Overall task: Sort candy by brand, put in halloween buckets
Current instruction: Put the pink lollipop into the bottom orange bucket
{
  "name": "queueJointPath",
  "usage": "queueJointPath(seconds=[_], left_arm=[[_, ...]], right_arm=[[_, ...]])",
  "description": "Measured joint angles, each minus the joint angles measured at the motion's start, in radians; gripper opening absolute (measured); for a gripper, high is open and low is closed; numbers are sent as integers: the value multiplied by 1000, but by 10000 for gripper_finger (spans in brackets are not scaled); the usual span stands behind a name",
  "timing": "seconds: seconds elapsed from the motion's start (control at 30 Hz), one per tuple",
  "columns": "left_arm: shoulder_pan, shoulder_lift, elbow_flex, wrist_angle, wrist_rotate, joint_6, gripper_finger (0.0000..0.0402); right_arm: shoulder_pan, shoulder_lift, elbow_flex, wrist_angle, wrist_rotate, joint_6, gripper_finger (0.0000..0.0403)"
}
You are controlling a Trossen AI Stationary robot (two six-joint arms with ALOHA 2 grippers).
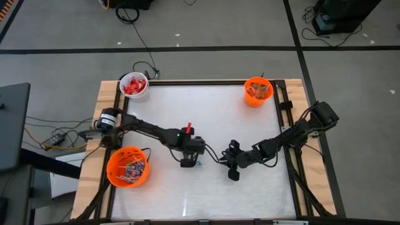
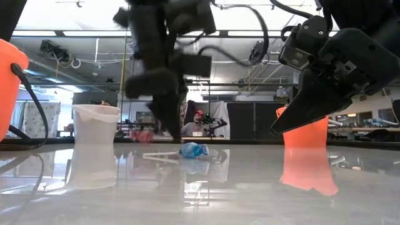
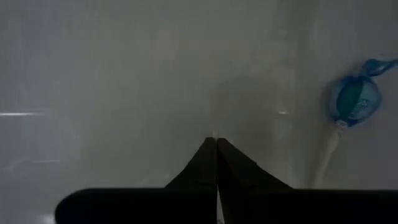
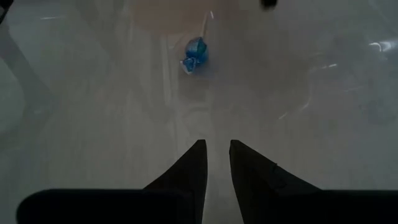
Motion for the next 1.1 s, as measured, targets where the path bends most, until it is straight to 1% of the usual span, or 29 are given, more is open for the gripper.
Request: queueJointPath(seconds=[0.13,0.23,0.33,0.4,0.47,0.53,0.67,0.7,0.8,0.93,1.1], left_arm=[[-15,-15,87,-143,-18,10,2],[-33,-45,141,-236,-38,-13,2],[-61,-95,177,-330,-75,-39,2],[-95,-138,190,-406,-103,-41,1],[-134,-190,198,-477,-125,-79,1],[-167,-239,200,-574,-132,-166,1],[-248,-319,199,-782,-128,-416,1],[-273,-337,199,-827,-115,-471,1],[-357,-383,199,-920,-92,-608,1],[-470,-437,199,-921,-85,-751,3],[-601,-474,199,-826,-83,-921,4]], right_arm=[[0,0,0,0,0,-1,83],[0,0,0,-4,0,-4,83],[0,0,0,-9,0,-6,83],[0,0,0,-12,0,-6,83],[0,0,0,-16,0,-6,83],[0,0,0,-15,0,-6,83],[0,0,0,-10,0,-6,83],[0,0,0,-11,0,-6,83],[0,0,0,-10,0,-6,83],[0,0,0,-9,0,-4,83],[0,0,0,-8,0,1,83]])
